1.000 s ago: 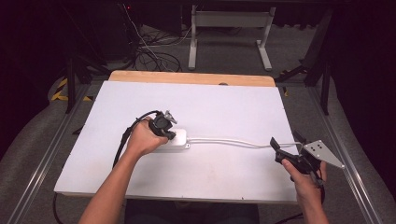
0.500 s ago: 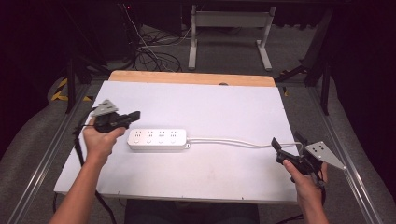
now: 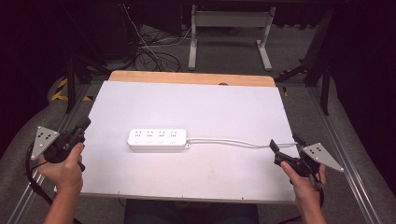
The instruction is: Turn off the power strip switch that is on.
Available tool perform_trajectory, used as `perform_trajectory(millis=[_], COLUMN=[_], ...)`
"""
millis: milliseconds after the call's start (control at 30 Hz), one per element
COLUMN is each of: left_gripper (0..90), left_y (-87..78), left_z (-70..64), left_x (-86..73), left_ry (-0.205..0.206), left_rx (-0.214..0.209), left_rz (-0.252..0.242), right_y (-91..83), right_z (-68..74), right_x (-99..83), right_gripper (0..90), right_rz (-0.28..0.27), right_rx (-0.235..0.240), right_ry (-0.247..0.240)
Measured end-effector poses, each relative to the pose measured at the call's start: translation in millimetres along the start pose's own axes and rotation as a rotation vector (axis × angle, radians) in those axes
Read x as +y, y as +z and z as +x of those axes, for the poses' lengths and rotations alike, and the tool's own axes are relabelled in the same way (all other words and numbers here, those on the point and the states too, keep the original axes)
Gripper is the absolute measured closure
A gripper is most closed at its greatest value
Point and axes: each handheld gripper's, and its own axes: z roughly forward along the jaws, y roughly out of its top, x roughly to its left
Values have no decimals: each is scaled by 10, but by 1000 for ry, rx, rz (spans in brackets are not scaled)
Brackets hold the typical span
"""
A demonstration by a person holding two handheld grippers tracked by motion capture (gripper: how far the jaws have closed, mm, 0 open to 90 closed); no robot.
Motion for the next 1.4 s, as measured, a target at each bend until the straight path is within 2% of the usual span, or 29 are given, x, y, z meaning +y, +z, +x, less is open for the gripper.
perform_trajectory(millis=[100,233,400,433,467,533,567,600,633,667,733,833,1400], left_gripper=[900,900,895,812,716,342,225,178,82,82,26,12,11], left_y=[3,56,76,77,80,92,91,89,90,91,91,96,111], left_z=[-27,-57,-95,-103,-111,-104,-101,-100,-95,-91,-86,-88,-93], left_x=[-14,-69,-90,-89,-86,-69,-74,-79,-83,-86,-96,-105,-138], left_ry=[22,37,77,85,75,43,42,42,38,37,44,59,87], left_rx=[37,47,67,75,82,80,73,74,77,78,84,85,82], left_rz=[-3,16,-4,-13,-18,13,9,5,9,13,15,17,33], right_y=[3,20,15,14,13,13,13,13,14,14,15,13,-1], right_z=[4,13,7,5,2,1,3,4,9,9,11,11,23], right_x=[2,-2,2,3,4,4,4,3,6,6,9,10,20], right_gripper=[115,114,115,114,115,114,114,114,114,114,114,114,115], right_rz=[-1,2,-1,-1,-2,-3,-2,-2,-2,-2,-4,-4,-6], right_rx=[-2,3,3,3,1,-2,-2,-1,0,0,-1,0,1], right_ry=[-3,-5,-5,-3,-4,-3,-1,-1,-3,-3,-5,-4,-5])
